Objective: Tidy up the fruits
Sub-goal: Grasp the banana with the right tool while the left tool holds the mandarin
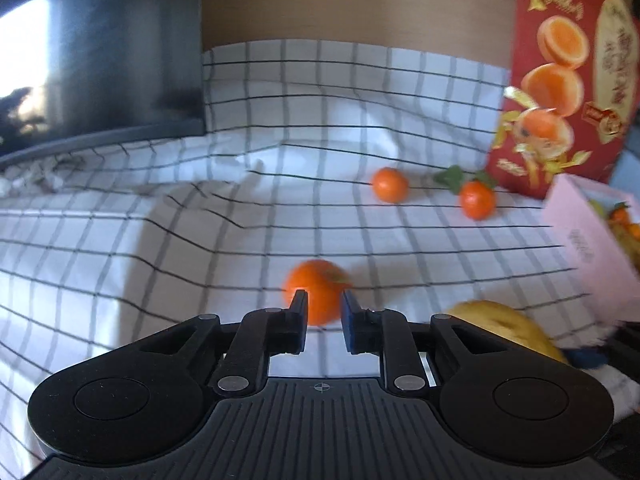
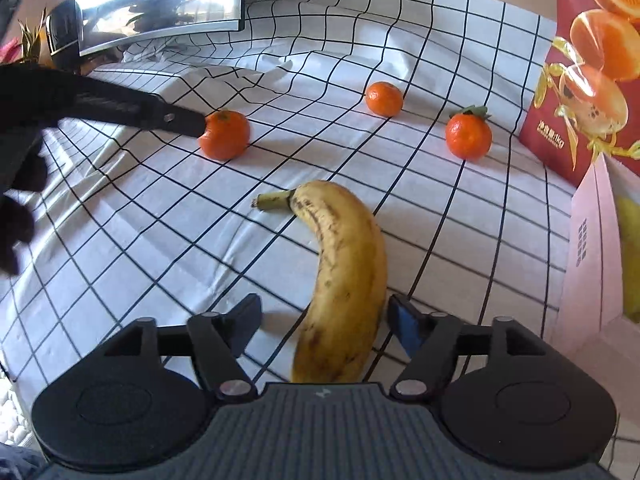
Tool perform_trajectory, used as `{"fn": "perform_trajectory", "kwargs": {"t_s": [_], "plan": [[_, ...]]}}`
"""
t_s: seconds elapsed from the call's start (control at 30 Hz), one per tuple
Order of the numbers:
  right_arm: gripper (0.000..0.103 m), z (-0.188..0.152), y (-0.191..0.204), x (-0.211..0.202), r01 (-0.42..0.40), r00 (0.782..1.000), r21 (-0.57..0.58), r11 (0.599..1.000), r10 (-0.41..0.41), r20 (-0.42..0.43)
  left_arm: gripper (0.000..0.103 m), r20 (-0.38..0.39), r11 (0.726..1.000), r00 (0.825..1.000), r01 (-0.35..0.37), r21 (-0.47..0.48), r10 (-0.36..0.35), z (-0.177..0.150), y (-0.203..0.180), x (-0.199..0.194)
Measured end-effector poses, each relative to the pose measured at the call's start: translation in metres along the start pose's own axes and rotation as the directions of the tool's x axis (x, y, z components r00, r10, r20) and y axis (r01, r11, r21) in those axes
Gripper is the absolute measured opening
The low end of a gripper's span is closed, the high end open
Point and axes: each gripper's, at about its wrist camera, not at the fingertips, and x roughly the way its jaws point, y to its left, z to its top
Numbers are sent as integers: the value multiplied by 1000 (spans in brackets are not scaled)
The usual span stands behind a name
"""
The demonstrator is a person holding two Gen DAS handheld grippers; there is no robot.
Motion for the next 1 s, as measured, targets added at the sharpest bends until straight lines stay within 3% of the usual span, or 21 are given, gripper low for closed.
{"fn": "perform_trajectory", "kwargs": {"t_s": [0.13,0.27,0.33,0.5,0.63,0.83,1.0], "plan": [[77,-7,2,-4,3,1000,0,1000,-3,6,22,4,999,1000,-19,30,19,5,-1,13],[81,-13,1,-6,10,1000,8,1000,-10,17,23,-10,991,999,-35,129,37,4,-12,23],[84,-15,1,-7,17,1000,18,1000,-17,22,41,-8,985,999,-31,167,33,2,-18,25],[90,-18,1,-6,26,999,28,999,-27,29,68,-26,977,1000,18,210,-13,-1,-29,28],[95,-18,3,-5,22,999,24,999,-22,29,66,-18,985,1000,18,169,-15,1,-23,27],[101,-20,4,-4,15,999,18,1000,-16,40,66,-41,992,997,-53,112,58,5,-6,39],[103,-22,5,-4,9,999,19,1000,-10,46,64,-93,999,996,-11,45,15,6,4,54]]}}
